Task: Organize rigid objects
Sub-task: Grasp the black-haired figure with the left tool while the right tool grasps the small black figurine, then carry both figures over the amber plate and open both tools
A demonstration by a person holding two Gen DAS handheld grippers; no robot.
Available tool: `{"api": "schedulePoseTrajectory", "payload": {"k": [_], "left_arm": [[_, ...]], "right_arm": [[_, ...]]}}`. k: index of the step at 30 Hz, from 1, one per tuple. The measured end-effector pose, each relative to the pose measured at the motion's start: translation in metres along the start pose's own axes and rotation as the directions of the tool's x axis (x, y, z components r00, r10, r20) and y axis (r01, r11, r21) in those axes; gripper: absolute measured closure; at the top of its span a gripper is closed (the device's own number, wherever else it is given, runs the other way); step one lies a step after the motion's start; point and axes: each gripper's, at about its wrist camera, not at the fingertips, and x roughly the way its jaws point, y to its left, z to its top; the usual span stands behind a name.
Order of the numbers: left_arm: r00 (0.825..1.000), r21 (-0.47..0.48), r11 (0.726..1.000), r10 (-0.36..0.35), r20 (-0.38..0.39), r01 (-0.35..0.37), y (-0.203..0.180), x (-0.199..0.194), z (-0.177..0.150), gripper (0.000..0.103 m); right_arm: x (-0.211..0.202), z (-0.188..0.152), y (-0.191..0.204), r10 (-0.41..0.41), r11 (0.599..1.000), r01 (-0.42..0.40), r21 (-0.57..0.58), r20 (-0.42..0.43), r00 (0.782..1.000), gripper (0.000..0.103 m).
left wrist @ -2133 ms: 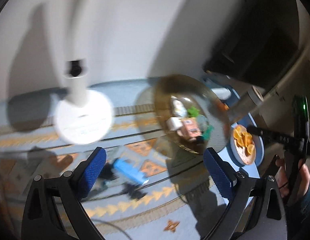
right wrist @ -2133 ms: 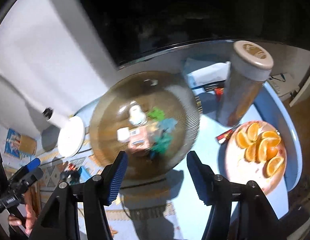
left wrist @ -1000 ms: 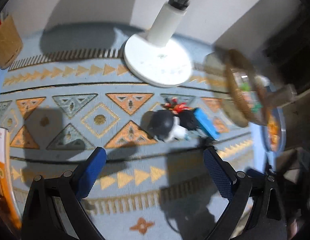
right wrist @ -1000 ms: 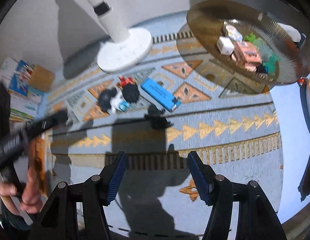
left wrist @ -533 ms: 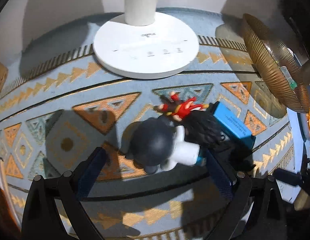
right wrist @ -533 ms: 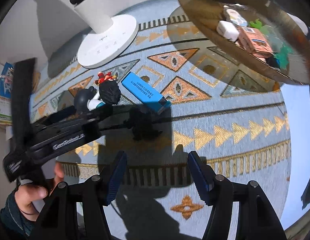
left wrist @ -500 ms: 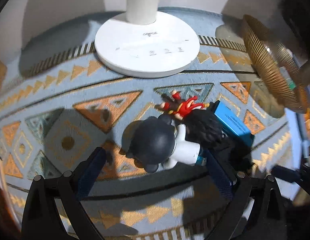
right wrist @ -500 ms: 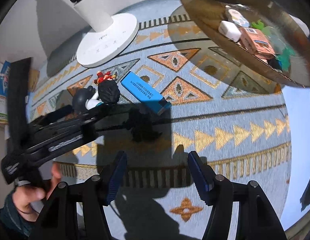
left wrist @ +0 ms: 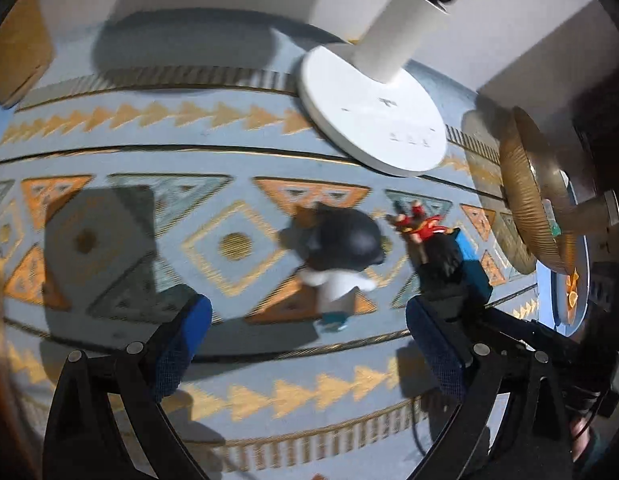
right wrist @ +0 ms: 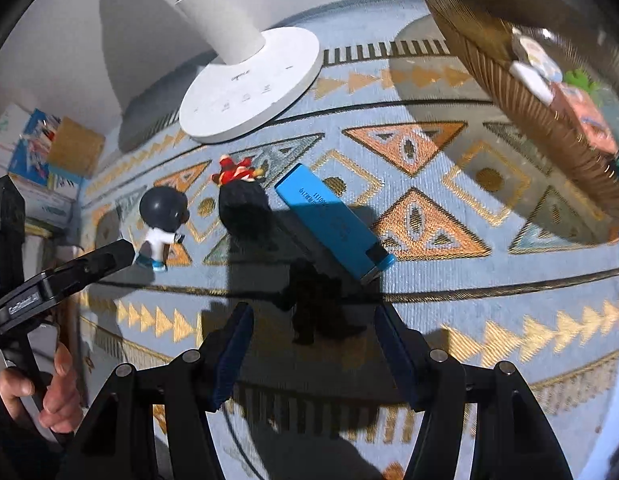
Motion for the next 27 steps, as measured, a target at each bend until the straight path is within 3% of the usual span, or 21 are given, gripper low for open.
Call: {"api": "schedulePoseTrajectory", "payload": {"k": [8,10,12,13,16,17,19,21,27], "left_arm": [[0.995,0.117,0.988,0.097,0.028,-0.1,-0.027,0.025,0.014,0.01],[0.992,0.138,0.982,0.122,0.04,-0.126,-0.031,0.027,0.016,0.013],[0.989,0.136,0.98,0.14,0.052,-0.146,-0.032,0.028,0.016,0.015],[0.987,0.135,0.978,0.15,0.058,-0.157,-0.036,0.03,0.016,0.019],[0.98,0.157,0.97,0.176,0.088,-0.188,-0.036,0.025,0.018,0.045],[0.982,0.169,0.969,0.167,0.093,-0.181,-0.037,0.025,0.018,0.051],[0.982,0.179,0.968,0.165,0.088,-0.179,-0.042,0.028,0.019,0.051],[0.988,0.169,0.974,0.137,0.078,-0.148,-0.04,0.028,0.018,0.051],[0.998,0.137,0.988,0.061,0.033,-0.065,-0.032,0.015,-0.01,0.052]], "right_arm": [[0.005,-0.008,0.031,-0.2,0.97,0.204,-0.129,0.041,0.979,0.043],[0.006,-0.01,0.038,-0.247,0.954,0.254,-0.158,0.062,0.967,0.057],[0.006,-0.011,0.041,-0.27,0.944,0.281,-0.173,0.082,0.959,0.062],[0.007,-0.01,0.043,-0.274,0.941,0.286,-0.179,0.088,0.958,0.066],[0.007,-0.012,0.049,-0.287,0.93,0.303,-0.208,0.103,0.952,0.069],[0.009,-0.015,0.049,-0.285,0.929,0.302,-0.214,0.106,0.953,0.069],[0.007,-0.019,0.049,-0.268,0.931,0.287,-0.228,0.11,0.957,0.069],[0.003,-0.026,0.049,-0.189,0.944,0.207,-0.256,0.091,0.978,0.069],[-0.005,-0.053,0.059,-0.076,0.944,0.076,-0.32,0.013,0.997,0.069]]}}
